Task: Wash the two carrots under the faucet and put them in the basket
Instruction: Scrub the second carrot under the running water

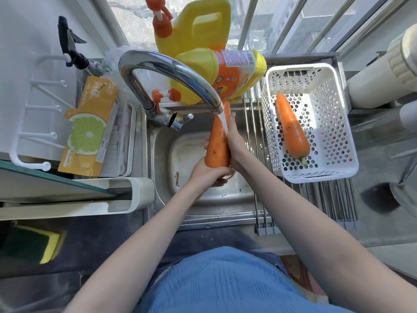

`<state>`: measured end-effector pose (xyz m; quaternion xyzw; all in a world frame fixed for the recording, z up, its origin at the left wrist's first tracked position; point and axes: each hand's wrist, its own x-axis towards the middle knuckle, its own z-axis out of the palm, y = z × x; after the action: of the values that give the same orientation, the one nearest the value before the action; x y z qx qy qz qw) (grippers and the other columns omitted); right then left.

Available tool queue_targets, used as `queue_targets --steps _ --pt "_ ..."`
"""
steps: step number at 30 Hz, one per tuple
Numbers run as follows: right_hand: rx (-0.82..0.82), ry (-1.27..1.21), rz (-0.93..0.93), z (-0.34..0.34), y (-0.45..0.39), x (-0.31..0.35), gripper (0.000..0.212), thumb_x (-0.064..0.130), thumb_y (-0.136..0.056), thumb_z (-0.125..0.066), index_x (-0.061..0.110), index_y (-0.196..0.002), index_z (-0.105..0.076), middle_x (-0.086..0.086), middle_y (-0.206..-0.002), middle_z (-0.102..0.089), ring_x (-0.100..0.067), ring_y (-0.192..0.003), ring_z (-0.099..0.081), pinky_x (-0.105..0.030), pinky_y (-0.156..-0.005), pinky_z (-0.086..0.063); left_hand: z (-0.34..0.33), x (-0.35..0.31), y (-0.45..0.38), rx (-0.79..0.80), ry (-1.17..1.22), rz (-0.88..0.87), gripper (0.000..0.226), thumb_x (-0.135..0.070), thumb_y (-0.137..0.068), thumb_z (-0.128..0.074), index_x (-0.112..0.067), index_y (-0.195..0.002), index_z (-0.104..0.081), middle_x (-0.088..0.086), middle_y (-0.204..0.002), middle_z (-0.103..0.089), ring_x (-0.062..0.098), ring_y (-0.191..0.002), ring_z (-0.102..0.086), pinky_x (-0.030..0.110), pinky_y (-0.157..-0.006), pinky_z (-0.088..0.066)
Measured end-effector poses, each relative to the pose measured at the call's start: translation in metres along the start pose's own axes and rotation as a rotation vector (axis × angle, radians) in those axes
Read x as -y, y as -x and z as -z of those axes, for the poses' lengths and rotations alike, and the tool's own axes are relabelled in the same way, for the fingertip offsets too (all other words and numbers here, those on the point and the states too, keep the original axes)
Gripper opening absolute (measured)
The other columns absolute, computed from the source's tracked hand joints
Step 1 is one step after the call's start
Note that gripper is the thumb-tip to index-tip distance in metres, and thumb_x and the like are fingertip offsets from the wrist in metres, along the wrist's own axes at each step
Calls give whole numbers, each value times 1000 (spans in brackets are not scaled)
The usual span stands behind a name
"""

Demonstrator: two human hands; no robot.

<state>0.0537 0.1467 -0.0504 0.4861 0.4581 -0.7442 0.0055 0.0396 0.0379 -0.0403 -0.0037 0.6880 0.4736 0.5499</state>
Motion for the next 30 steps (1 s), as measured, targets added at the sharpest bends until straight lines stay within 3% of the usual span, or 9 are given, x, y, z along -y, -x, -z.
queue_targets --steps 2,5,9,12,15,18,21,24,30 --pt "-47 67 44 -1 1 5 55 62 -94 -41 10 -97 -60 -17 -81 -67 -29 -70 -68 -48 -75 -59 6 2 -1 115 -155 -33 38 -19 -78 -77 -23 -109 -57 3 -105 -69 13 -88 -65 31 -84 -55" --pt "0 291 84 4 4 12 55 56 -98 -37 6 -90 -60 -13 -69 -66 -17 -50 -66 -27 -50 -56 24 8 -9 407 -122 131 57 -17 -72 -77 -19 -124 -52 -4 -115 -65 11 -108 -59 32 -99 -45" --pt "35 672 177 7 3 15 65 56 -101 -20 10 -97 -66 -14 -88 -69 -25 -82 -68 -35 -78 -54 55 -2 -25 398 519 347 44 -24 -86 -50 -4 -125 -44 25 -128 -53 40 -114 -55 52 -93 -51" --pt "35 734 187 8 4 21 61 49 -104 -16 11 -111 -63 -17 -103 -66 -29 -95 -62 -36 -89 -47 59 -17 -33 457 642 383 70 -51 -100 -23 8 -136 -38 36 -133 -45 50 -118 -49 60 -91 -45" --pt "89 751 241 14 8 26 52 39 -106 -20 5 -115 -58 -16 -110 -65 -29 -100 -60 -38 -93 -44 52 -22 -40 487 653 432 87 -67 -93 -32 6 -140 -35 35 -143 -36 52 -129 -38 63 -97 -38" --pt "103 747 235 16 12 24 50 39 -106 -23 8 -107 -62 -8 -100 -62 -22 -91 -56 -31 -82 -37 36 -16 -41 496 638 534 88 -57 -84 -56 2 -144 -30 33 -147 -30 56 -133 -29 70 -102 -31" --pt "118 714 296 10 12 17 49 49 -99 -33 15 -73 -56 -4 -75 -57 -16 -72 -51 -44 -76 -40 21 -9 -37 508 703 593 77 -49 -91 -53 0 -146 -31 33 -148 -31 58 -134 -27 68 -106 -27" --pt "63 725 343 10 7 13 48 44 -97 -41 20 -55 -45 -1 -61 -51 -19 -66 -49 -44 -74 -42 16 -10 -42 506 778 555 68 -48 -96 -48 2 -140 -39 35 -140 -42 58 -126 -39 63 -95 -45" --pt "-70 438 349 16 8 2 30 23 -100 -46 23 -81 -69 -4 -95 -68 -15 -92 -60 -30 -89 -44 4 -28 -45 270 657 306 27 -34 -94 -54 -12 -109 -61 17 -110 -65 34 -101 -63 49 -69 -60"
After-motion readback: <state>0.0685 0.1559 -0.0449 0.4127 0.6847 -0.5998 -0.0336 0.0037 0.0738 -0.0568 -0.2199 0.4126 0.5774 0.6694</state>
